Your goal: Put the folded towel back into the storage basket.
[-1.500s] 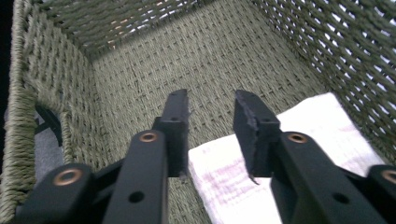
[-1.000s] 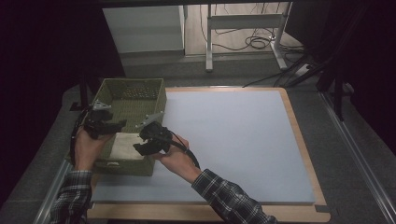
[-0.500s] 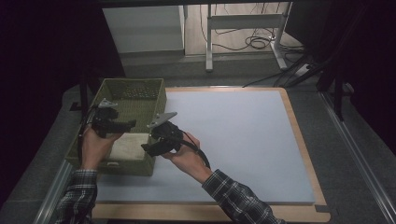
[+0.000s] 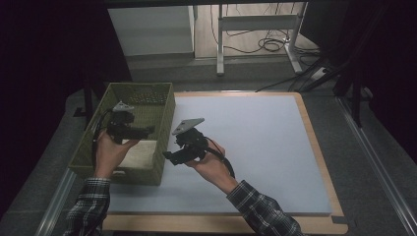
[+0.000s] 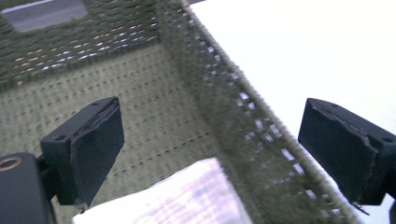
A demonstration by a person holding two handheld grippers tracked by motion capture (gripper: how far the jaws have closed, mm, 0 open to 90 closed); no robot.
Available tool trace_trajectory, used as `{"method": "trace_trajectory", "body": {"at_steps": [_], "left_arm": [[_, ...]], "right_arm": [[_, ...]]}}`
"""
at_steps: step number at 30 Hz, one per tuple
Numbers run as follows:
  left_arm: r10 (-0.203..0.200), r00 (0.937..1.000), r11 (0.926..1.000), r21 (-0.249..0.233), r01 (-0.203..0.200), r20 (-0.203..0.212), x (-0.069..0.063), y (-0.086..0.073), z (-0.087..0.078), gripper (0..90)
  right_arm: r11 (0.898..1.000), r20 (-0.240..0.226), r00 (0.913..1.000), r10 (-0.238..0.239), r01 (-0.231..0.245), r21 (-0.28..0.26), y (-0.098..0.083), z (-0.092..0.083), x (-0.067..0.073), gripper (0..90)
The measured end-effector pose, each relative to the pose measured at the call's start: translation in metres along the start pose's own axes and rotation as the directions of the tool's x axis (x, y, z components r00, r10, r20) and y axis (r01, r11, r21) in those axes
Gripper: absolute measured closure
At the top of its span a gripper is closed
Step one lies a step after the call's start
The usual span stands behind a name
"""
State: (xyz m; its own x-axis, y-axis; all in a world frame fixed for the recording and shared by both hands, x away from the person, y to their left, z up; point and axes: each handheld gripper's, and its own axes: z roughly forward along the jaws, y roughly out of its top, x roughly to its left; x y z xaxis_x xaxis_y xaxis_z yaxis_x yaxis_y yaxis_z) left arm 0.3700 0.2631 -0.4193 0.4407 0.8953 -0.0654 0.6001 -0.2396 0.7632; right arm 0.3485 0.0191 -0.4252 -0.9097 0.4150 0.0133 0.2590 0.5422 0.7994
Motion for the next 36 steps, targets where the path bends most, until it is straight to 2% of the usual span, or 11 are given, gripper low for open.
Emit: {"method": "trace_trajectory", "body": {"at_steps": [6, 10, 23, 31, 36], "left_arm": [[0.016, 0.9995, 0.9998, -0.013, -0.016, 0.028, -0.015, 0.005, 0.001, 5.8], [0.042, 0.9984, 0.9991, -0.009, -0.041, 0.038, -0.024, 0.008, 0.003, 4.9], [0.080, 0.9942, 0.9968, -0.013, -0.079, 0.073, -0.048, 0.016, 0.008, 3.2], [0.105, 0.9900, 0.9943, 0.006, -0.106, 0.094, -0.067, 0.025, 0.013, 3.0], [0.128, 0.9868, 0.9907, 0.035, -0.132, 0.100, -0.080, 0.030, 0.021, 2.3]], "right_arm": [[1.000, -0.002, 0.9999, 0.011, -0.011, 0.006, -0.011, -0.009, -0.008, 24.5], [1.000, 0.001, 0.9998, 0.020, -0.020, 0.013, -0.020, -0.014, -0.014, 23.9], [0.999, 0.015, 0.9992, 0.038, -0.038, 0.016, -0.042, -0.033, -0.028, 18.7], [0.998, 0.012, 0.9992, 0.040, -0.040, 0.040, -0.057, -0.044, -0.036, 13.1], [0.998, 0.018, 0.9986, 0.050, -0.051, 0.048, -0.067, -0.053, -0.043, 11.7]]}}
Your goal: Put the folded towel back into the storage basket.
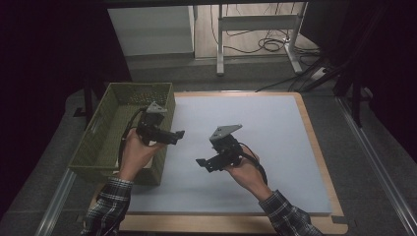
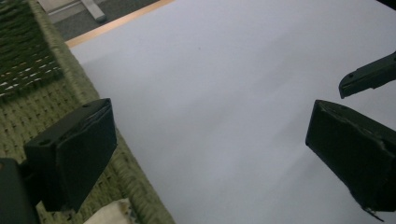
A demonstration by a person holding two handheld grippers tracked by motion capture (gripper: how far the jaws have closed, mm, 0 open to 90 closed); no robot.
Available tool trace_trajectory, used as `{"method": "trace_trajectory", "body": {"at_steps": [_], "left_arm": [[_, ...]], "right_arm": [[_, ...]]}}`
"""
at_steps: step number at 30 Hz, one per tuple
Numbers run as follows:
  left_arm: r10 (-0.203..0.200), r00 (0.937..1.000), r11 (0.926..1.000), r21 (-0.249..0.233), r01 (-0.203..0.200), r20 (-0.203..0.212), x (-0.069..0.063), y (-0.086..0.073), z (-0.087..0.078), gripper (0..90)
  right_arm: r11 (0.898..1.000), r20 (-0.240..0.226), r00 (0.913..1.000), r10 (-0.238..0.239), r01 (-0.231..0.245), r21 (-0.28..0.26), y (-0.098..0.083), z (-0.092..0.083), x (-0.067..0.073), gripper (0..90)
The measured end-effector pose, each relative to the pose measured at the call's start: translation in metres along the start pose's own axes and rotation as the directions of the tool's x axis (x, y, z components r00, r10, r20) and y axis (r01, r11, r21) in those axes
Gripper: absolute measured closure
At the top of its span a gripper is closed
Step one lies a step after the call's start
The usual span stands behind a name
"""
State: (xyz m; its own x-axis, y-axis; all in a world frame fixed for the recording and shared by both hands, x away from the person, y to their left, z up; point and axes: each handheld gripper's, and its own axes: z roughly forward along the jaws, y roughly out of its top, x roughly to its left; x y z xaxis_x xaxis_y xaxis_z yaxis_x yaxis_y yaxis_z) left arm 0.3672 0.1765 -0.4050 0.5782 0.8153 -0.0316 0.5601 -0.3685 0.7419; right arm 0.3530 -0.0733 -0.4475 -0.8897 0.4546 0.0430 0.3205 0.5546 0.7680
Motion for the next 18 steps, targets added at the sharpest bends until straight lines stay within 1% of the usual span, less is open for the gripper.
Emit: {"method": "trace_trajectory", "body": {"at_steps": [4, 11, 18], "left_arm": [[0.012, 0.9999, 0.9999, 0.012, -0.012, 0.004, -0.007, 0.005, 0.008, 2.2], [0.021, 0.9997, 0.9997, 0.013, -0.021, 0.014, -0.019, 0.010, 0.019, 2.0], [0.031, 0.9988, 0.9995, 0.002, -0.031, 0.037, -0.033, 0.013, 0.032, 1.9]], "right_arm": [[1.000, 0.007, 1.0000, 0.007, -0.007, 0.004, -0.007, -0.007, -0.005, 11.3], [1.000, 0.030, 0.9995, 0.006, -0.006, 0.006, -0.019, -0.019, -0.012, 10.6], [1.000, 0.060, 0.9981, 0.013, -0.014, 0.015, -0.034, -0.033, -0.021, 10.0]]}}
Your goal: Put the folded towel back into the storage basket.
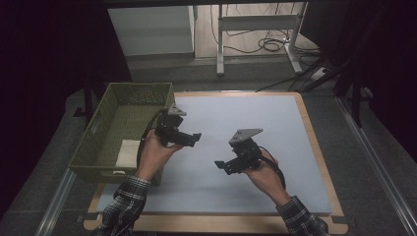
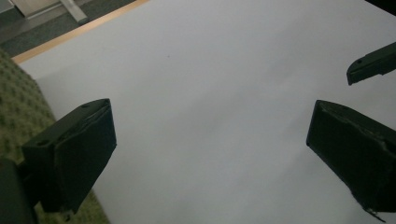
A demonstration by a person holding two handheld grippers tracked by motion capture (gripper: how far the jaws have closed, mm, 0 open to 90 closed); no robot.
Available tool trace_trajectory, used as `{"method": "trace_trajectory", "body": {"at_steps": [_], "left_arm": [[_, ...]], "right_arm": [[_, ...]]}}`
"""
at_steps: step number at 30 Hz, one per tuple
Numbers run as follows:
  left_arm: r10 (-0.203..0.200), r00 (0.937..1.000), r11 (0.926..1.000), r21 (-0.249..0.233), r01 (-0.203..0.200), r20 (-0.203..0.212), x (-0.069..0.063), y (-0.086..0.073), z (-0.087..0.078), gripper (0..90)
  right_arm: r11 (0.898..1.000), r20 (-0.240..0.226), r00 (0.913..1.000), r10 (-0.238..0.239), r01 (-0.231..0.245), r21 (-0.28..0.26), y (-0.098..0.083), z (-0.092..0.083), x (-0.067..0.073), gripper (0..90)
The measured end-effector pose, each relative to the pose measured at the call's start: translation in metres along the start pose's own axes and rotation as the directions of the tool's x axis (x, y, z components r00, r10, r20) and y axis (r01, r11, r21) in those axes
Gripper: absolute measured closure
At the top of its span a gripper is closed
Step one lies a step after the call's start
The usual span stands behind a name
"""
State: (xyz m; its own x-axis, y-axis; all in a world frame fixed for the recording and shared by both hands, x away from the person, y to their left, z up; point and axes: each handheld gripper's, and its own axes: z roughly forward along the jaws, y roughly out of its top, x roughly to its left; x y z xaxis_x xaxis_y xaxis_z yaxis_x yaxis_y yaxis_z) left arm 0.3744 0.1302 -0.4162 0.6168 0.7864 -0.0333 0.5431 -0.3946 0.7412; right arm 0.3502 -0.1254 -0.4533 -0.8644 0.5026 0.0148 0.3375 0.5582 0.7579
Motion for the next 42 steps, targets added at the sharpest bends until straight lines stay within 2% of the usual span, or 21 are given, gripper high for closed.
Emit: {"method": "trace_trajectory", "body": {"at_steps": [6, 15, 24, 28, 35, 42], "left_arm": [[0.020, 0.9996, 0.9998, 0.003, -0.020, 0.018, -0.016, 0.000, 0.013, 1.8], [0.041, 0.9974, 0.9991, -0.010, -0.041, 0.059, -0.040, -0.010, 0.025, 1.7], [0.069, 0.9951, 0.9975, -0.017, -0.068, 0.070, -0.055, -0.030, 0.022, 2.0], [0.068, 0.9941, 0.9976, -0.023, -0.066, 0.084, -0.061, -0.040, 0.020, 2.1], [0.081, 0.9930, 0.9966, -0.020, -0.080, 0.086, -0.070, -0.059, 0.019, 2.1], [0.076, 0.9928, 0.9970, -0.019, -0.075, 0.093, -0.077, -0.082, 0.019, 2.2]], "right_arm": [[1.000, 0.033, 0.9994, 0.000, -0.001, 0.016, -0.015, -0.012, -0.008, 9.1], [1.000, 0.051, 0.9985, 0.018, -0.019, 0.014, -0.035, -0.028, -0.017, 8.5], [0.999, 0.069, 0.9971, 0.031, -0.033, 0.020, -0.054, -0.045, -0.024, 8.4], [0.999, 0.077, 0.9966, 0.030, -0.032, 0.022, -0.061, -0.054, -0.026, 8.4], [0.999, 0.091, 0.9952, 0.036, -0.038, 0.028, -0.077, -0.067, -0.027, 6.8], [0.998, 0.112, 0.9930, 0.038, -0.042, 0.040, -0.096, -0.073, -0.024, 5.9]]}}
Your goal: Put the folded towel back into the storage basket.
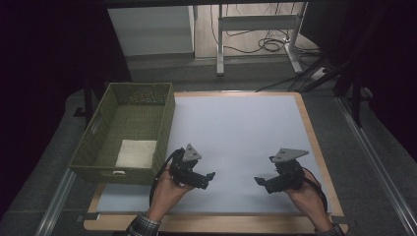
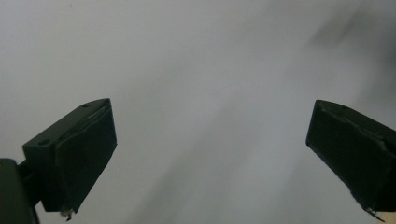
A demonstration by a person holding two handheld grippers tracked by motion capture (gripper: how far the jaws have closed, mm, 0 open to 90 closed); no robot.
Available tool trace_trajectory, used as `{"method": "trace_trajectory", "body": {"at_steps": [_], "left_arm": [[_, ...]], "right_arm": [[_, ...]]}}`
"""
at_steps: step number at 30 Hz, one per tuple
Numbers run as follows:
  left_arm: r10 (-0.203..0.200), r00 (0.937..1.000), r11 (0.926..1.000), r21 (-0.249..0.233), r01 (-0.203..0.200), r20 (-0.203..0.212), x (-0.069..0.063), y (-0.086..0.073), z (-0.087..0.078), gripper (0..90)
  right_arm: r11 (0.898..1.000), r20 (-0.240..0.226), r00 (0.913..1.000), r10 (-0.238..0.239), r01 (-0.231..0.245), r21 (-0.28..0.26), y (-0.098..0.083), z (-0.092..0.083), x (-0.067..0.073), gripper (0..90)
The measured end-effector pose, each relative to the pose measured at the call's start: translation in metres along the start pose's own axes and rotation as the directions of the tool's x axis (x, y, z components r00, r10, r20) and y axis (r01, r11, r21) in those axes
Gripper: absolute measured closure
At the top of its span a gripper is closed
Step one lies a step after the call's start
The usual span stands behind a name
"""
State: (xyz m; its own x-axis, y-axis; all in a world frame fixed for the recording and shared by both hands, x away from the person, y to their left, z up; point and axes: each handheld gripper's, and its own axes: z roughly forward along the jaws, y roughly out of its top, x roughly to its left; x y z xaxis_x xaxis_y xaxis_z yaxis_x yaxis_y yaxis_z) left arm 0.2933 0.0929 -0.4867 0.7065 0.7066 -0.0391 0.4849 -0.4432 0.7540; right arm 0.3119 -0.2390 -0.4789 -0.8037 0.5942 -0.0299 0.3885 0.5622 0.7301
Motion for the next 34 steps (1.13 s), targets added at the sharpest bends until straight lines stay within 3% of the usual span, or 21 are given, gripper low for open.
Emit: {"method": "trace_trajectory", "body": {"at_steps": [15, 23, 34], "left_arm": [[-0.011, 0.9998, 0.9995, 0.031, 0.011, -0.017, -0.006, -0.041, 0.007, 2.1], [-0.038, 0.9991, 0.9958, 0.083, 0.040, -0.017, -0.003, -0.061, 0.023, 1.8], [-0.017, 0.9996, 0.9965, 0.081, 0.019, -0.023, -0.005, -0.063, 0.023, 0.2]], "right_arm": [[0.999, 0.015, 0.9997, 0.021, -0.022, 0.038, -0.040, 0.005, 0.005, 4.5], [0.998, 0.015, 0.9997, 0.017, -0.018, 0.053, -0.056, 0.017, 0.006, 3.9], [0.999, 0.027, 0.9996, 0.004, -0.005, 0.040, -0.058, 0.018, 0.008, 3.7]]}}
